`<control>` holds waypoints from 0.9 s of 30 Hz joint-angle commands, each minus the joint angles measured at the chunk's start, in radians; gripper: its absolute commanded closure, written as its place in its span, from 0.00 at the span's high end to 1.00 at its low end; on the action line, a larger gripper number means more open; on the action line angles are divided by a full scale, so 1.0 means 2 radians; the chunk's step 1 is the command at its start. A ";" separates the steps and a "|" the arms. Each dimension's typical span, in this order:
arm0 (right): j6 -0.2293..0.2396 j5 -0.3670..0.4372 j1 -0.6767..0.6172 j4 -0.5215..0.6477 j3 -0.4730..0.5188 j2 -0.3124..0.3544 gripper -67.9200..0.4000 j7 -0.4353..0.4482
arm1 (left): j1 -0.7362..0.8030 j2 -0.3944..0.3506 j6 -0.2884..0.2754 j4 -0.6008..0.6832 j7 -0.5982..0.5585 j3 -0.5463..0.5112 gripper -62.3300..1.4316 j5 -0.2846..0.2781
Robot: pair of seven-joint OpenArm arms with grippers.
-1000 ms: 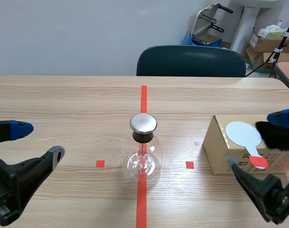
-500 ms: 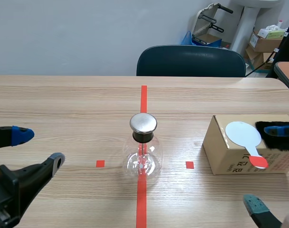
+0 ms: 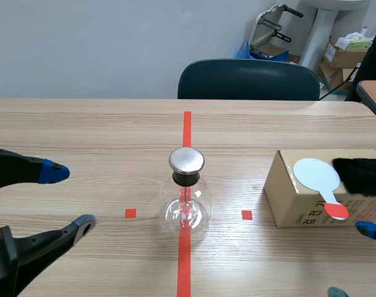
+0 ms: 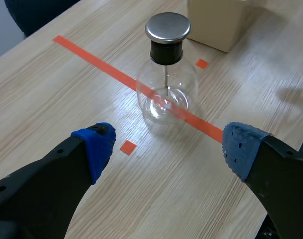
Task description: Do the electroscope experiment
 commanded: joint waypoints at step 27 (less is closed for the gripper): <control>-0.005 -0.059 0.126 -0.031 -0.040 -0.035 1.00 -0.128 | -0.007 -0.039 -0.060 0.008 -0.069 0.076 0.75 -0.024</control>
